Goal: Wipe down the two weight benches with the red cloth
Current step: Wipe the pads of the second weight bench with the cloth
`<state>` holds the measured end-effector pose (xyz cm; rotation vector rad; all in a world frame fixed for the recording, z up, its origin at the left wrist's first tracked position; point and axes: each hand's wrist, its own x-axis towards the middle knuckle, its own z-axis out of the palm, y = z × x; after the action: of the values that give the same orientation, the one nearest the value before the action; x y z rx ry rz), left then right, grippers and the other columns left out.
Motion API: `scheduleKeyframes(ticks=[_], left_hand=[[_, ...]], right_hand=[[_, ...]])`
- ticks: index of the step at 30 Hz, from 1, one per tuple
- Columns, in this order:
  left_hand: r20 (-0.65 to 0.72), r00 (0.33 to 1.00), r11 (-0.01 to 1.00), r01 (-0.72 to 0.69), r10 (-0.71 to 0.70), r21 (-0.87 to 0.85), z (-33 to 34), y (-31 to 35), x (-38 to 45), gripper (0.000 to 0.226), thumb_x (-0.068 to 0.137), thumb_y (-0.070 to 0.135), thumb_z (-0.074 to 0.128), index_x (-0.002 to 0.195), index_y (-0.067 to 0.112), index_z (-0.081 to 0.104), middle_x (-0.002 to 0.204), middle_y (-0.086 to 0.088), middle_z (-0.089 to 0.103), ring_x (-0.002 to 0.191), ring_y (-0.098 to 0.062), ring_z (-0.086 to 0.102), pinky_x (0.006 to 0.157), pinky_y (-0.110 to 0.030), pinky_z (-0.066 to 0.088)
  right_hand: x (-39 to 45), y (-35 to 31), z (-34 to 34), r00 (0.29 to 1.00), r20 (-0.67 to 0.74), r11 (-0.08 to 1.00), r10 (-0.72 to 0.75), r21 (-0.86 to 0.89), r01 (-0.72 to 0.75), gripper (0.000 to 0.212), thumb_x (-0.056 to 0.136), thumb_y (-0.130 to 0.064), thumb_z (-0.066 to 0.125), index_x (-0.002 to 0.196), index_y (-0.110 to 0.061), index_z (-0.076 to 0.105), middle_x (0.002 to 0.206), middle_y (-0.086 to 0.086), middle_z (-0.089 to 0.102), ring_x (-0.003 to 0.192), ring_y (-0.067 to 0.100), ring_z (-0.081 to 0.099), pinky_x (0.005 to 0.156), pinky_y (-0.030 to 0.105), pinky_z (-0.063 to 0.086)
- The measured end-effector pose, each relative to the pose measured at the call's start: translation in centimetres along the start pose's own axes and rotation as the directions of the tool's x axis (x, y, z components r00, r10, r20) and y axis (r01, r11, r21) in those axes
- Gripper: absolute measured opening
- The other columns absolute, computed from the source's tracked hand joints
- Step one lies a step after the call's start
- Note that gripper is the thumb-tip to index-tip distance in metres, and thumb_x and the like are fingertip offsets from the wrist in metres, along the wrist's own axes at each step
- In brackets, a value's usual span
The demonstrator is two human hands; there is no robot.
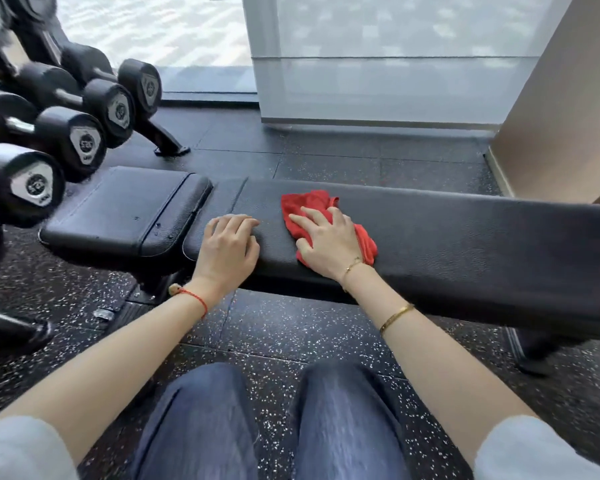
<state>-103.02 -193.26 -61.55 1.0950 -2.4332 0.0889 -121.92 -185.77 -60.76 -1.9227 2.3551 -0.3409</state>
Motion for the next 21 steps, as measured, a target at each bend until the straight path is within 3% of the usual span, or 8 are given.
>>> scheduleKeyframes(ticks=[4,13,21], left_hand=[[-0.023,1.0,1.0,-0.003,0.003,-0.024,0.2,-3.8,1.6,0.034,0.089,0.02,0.048,0.117,0.01,0.064,0.12,-0.006,0.066,0.117,-0.03,0.058,0.106,-0.043,0.035],[0.053,0.998,0.985,-0.012,0.021,-0.174,1.9,-6.5,3.3,0.03,0.088,0.023,0.051,0.114,0.014,0.064,0.123,-0.004,0.064,0.12,-0.027,0.054,0.104,-0.043,0.036],[0.058,0.998,0.973,0.001,0.013,-0.233,2.3,-7.5,3.3,0.035,0.086,0.024,0.05,0.117,0.016,0.064,0.125,-0.002,0.063,0.121,-0.024,0.053,0.106,-0.042,0.035]], right_hand=[[-1.1,-2.0,1.2,0.997,-0.025,0.998,-0.069,-0.001,0.069,0.053,0.09,-0.041,0.041,0.143,-0.044,0.038,0.153,-0.017,0.035,0.137,0.03,0.028,0.114,0.042,0.02],[6.7,-4.7,1.4,0.952,-0.036,0.952,0.305,-0.004,-0.305,0.052,0.094,-0.042,0.037,0.146,-0.043,0.034,0.157,-0.013,0.028,0.142,0.033,0.021,0.117,0.043,0.014],[3.4,-9.0,2.3,0.982,-0.075,0.984,0.175,-0.011,-0.176,0.053,0.09,-0.038,0.04,0.143,-0.044,0.039,0.153,-0.017,0.035,0.135,0.03,0.029,0.114,0.041,0.02]])
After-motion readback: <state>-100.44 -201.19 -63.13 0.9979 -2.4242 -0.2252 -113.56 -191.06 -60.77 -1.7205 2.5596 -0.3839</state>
